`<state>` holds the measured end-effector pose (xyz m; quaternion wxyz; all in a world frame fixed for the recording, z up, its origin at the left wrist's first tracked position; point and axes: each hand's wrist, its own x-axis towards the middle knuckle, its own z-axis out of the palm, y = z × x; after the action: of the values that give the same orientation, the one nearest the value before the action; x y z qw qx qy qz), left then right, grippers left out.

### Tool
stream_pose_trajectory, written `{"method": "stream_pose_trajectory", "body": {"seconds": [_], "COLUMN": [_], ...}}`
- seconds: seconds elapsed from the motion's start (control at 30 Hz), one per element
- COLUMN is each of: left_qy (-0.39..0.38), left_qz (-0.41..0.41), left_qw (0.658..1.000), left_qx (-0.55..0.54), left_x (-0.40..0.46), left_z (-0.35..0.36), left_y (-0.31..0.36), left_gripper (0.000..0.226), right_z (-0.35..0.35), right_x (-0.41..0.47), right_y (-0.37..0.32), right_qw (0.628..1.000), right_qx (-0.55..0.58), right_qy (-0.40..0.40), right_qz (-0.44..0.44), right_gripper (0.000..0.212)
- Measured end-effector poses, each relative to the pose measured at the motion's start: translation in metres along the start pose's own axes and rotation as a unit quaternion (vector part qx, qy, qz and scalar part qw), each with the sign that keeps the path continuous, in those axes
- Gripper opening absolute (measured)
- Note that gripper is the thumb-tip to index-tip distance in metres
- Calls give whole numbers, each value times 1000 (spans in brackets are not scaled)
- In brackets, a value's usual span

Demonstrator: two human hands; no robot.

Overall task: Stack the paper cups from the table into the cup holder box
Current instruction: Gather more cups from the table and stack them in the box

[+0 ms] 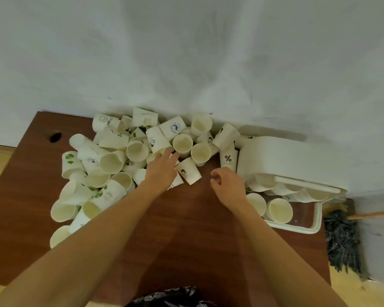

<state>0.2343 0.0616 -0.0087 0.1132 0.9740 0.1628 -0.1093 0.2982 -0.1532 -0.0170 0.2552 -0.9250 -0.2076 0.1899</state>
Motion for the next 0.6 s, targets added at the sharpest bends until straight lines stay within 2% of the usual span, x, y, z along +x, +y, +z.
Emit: {"method": "stream_pose_trajectory", "body": {"seconds": [0.2,0.37,0.5,0.6], "left_qy": [-37,6,53,91], "left_qz": [56,73,60,35], "left_qw": [997,994,988,981], "left_qx": [-28,-80,-130,-170], "left_x": [25,22,6,-6], "left_z": [2,-2,-12,-17], "left_y": [-19,-31,-38,-39], "left_gripper": [29,18,15,12], "right_z": [15,36,49,49], "right_x": [32,60,72,66], "right_y": [-13,-20,-19,-22], "right_qw": [998,994,992,993], "right_qx": [-51,-105,-114,-107], "right_qy": [-9,-24,-35,26], "right_qz": [29,20,35,46], "right_gripper": [35,46,26,19]}}
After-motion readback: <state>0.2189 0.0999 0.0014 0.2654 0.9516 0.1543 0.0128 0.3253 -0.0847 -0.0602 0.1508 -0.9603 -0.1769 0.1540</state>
